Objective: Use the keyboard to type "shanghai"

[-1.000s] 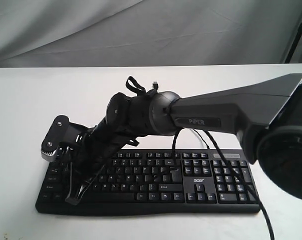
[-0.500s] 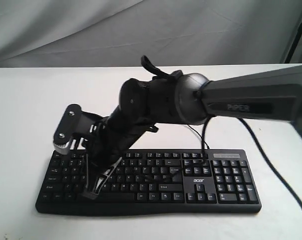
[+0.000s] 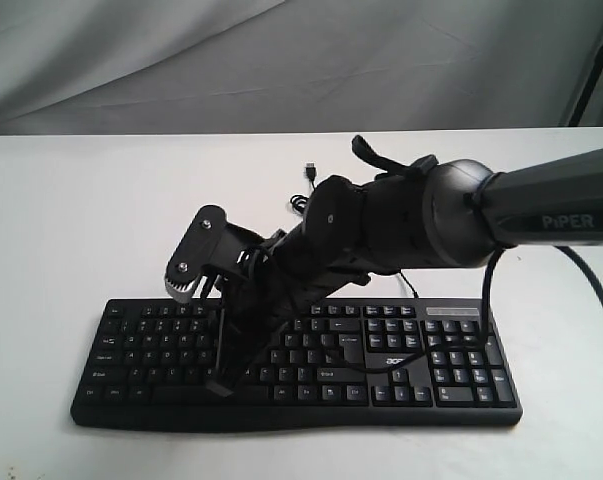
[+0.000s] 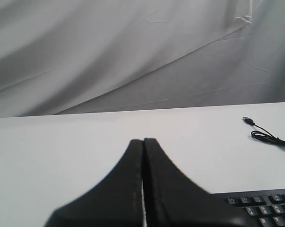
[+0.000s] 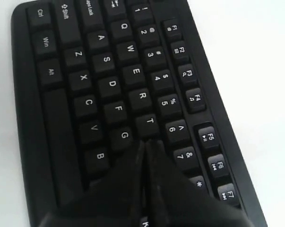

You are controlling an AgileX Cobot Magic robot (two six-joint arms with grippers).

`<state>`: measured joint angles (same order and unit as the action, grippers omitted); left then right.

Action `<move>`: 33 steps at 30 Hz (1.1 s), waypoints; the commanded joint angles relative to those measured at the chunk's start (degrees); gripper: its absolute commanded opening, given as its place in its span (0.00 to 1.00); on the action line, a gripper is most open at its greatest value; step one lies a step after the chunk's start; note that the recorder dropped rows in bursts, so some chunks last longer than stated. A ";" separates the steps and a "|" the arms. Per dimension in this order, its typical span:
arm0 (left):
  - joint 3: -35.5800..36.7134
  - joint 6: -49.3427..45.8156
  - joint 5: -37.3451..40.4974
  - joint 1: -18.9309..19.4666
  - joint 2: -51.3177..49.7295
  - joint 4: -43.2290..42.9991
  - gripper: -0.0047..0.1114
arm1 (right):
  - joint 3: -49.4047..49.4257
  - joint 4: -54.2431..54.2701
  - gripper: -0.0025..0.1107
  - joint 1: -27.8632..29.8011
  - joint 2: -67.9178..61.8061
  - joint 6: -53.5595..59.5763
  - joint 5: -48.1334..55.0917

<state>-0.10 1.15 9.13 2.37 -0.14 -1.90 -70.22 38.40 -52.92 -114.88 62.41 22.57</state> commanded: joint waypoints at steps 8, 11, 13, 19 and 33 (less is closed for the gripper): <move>0.10 0.15 -0.34 -0.37 0.14 0.00 0.04 | 0.39 6.17 0.02 0.36 -2.70 6.06 -0.86; 0.10 0.15 -0.34 -0.37 0.14 0.00 0.04 | 0.39 7.20 0.02 0.36 -2.62 7.16 -0.86; 0.10 0.15 -0.34 -0.37 0.14 0.00 0.04 | 0.39 7.20 0.02 0.36 -2.62 7.42 -0.86; 0.10 0.15 -0.34 -0.37 0.14 0.00 0.04 | 0.39 7.34 0.02 0.36 -2.72 7.68 -0.86; 0.10 0.15 -0.34 -0.37 0.14 0.00 0.04 | 0.39 7.84 0.02 0.36 -3.99 7.88 -0.86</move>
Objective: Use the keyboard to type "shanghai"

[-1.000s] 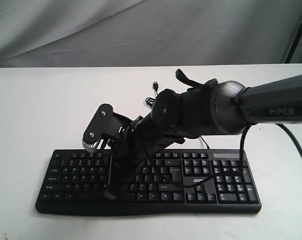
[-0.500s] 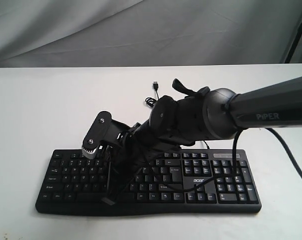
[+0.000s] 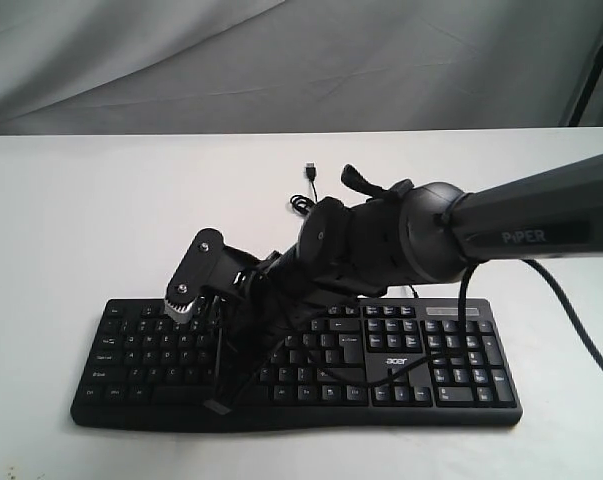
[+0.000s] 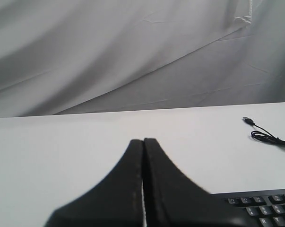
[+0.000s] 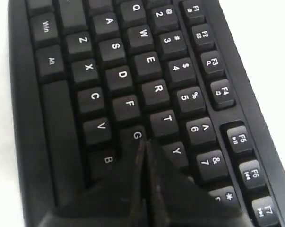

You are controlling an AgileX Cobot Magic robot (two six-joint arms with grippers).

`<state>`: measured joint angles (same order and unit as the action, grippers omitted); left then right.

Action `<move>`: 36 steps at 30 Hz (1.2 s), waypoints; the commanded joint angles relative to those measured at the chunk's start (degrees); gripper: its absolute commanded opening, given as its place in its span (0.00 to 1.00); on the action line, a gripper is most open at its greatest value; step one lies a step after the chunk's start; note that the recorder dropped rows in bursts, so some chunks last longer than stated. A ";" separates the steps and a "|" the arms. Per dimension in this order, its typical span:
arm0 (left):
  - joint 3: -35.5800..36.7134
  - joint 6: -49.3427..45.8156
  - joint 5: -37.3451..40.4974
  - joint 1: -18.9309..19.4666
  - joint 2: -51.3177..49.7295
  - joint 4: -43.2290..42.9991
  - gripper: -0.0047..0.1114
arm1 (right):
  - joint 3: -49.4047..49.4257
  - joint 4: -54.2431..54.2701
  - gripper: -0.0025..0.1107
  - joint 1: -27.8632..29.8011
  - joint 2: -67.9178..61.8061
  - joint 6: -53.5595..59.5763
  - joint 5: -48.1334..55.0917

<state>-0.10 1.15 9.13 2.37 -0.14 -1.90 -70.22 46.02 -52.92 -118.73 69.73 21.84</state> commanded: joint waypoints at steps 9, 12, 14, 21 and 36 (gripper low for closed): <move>0.10 0.15 -0.34 -0.37 0.14 0.00 0.04 | 0.22 0.60 0.02 0.36 -1.53 0.56 -0.02; 0.10 0.15 -0.34 -0.37 0.14 0.00 0.04 | -0.41 0.46 0.02 0.36 -0.11 0.56 0.40; 0.10 0.15 -0.34 -0.37 0.14 0.00 0.04 | -1.76 0.46 0.02 0.27 0.32 0.56 1.65; 0.10 0.15 -0.34 -0.37 0.14 0.00 0.04 | -10.22 0.03 0.02 -2.63 -2.18 0.56 1.90; 0.10 0.15 -0.34 -0.37 0.14 0.00 0.04 | -27.35 -7.00 0.02 -5.15 -13.75 -8.02 11.90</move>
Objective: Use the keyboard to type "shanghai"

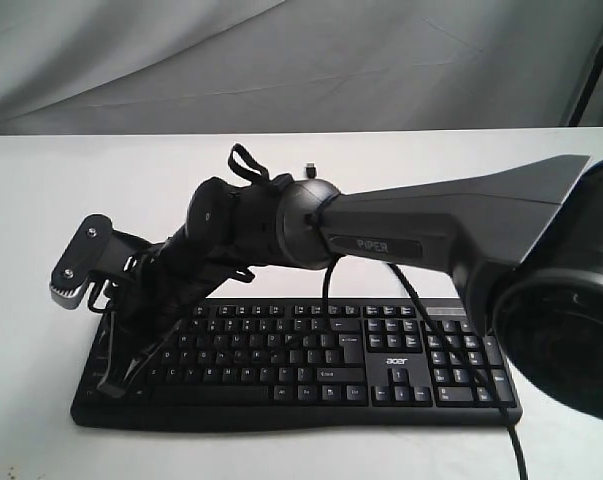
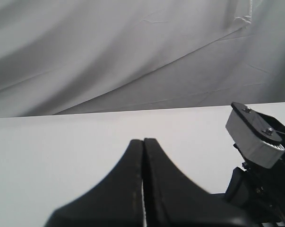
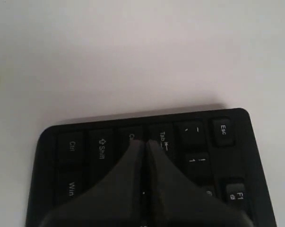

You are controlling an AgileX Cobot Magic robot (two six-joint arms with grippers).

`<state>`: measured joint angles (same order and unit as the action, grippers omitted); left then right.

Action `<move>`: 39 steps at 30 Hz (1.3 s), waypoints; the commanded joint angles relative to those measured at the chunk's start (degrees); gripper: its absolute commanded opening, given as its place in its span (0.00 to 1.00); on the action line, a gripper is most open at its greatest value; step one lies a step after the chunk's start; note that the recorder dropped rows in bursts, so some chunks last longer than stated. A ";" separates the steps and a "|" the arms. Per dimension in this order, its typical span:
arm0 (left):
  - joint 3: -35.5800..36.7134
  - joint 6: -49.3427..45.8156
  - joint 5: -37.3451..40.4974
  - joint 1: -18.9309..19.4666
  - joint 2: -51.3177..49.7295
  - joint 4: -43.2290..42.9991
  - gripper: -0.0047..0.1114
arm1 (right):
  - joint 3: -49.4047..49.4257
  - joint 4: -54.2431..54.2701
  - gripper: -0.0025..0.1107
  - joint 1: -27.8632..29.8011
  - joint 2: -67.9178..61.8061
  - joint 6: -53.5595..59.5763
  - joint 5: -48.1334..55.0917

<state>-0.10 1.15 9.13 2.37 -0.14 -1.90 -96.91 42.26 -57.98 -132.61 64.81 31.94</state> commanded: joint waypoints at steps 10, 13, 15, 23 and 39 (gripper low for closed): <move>0.10 0.15 -0.34 -0.37 0.14 0.00 0.04 | -0.23 -4.68 0.02 -0.10 0.13 -4.24 3.22; 0.10 0.15 -0.34 -0.37 0.14 0.00 0.04 | -0.23 -4.91 0.02 -0.10 0.13 -4.24 3.22; 0.10 0.15 -0.34 -0.37 0.14 0.00 0.04 | -0.23 -4.91 0.02 -0.10 0.13 -4.24 3.22; 0.10 0.15 -0.34 -0.37 0.14 0.00 0.04 | -0.23 -4.78 0.02 -0.10 -1.16 -4.24 3.21; 0.10 0.15 -0.34 -0.37 0.14 0.00 0.04 | 24.35 -10.37 0.02 3.88 17.84 -10.88 -7.27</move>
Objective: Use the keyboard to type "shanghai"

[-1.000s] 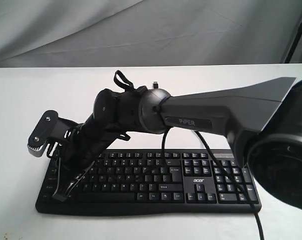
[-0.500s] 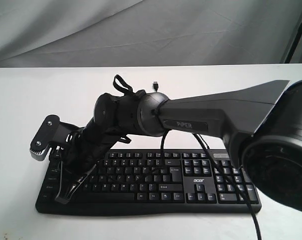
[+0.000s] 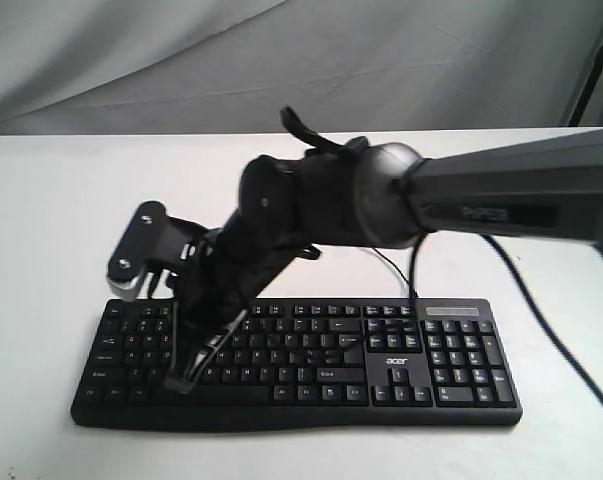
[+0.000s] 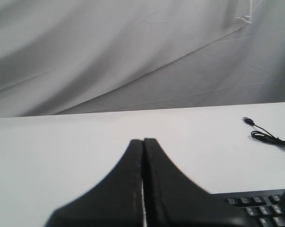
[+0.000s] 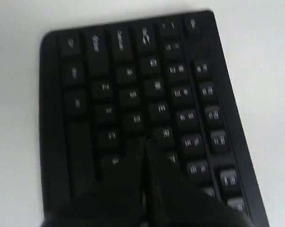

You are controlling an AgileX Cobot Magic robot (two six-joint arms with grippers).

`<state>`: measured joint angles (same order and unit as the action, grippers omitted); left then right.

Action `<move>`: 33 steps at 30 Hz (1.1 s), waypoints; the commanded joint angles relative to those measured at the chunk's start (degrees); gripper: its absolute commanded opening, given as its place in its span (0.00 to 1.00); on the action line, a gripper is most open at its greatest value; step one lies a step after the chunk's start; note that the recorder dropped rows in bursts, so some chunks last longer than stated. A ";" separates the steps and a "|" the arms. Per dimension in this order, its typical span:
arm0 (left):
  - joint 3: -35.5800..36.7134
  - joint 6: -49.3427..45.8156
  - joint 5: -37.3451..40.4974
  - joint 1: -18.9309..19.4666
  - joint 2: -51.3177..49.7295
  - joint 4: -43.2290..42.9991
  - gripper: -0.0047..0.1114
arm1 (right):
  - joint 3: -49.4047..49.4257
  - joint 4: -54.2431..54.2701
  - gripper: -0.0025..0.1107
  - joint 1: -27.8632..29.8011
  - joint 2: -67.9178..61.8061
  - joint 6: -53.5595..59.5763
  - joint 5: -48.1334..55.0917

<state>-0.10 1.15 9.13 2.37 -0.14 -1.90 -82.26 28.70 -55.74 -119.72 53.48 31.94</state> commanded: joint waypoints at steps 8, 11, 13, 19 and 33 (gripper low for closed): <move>0.10 0.15 -0.34 -0.37 0.14 0.00 0.04 | 16.13 6.83 0.02 1.81 6.70 2.21 -11.65; 0.10 0.15 -0.34 -0.37 0.14 0.00 0.04 | 16.13 7.10 0.02 1.55 6.29 2.68 -11.77; 0.10 0.15 -0.34 -0.37 0.14 0.00 0.04 | 16.13 8.51 0.02 1.55 6.19 4.46 -11.77; 0.10 0.15 -0.34 -0.37 0.14 0.00 0.04 | 16.13 10.88 0.02 1.33 5.92 7.01 -11.77; 0.10 0.15 -0.34 -0.37 0.14 0.00 0.04 | 16.13 13.48 0.02 0.97 3.93 9.34 -11.85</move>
<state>-0.10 1.15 9.13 2.37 -0.14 -1.90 -66.33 41.67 -54.62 -116.02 62.33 20.34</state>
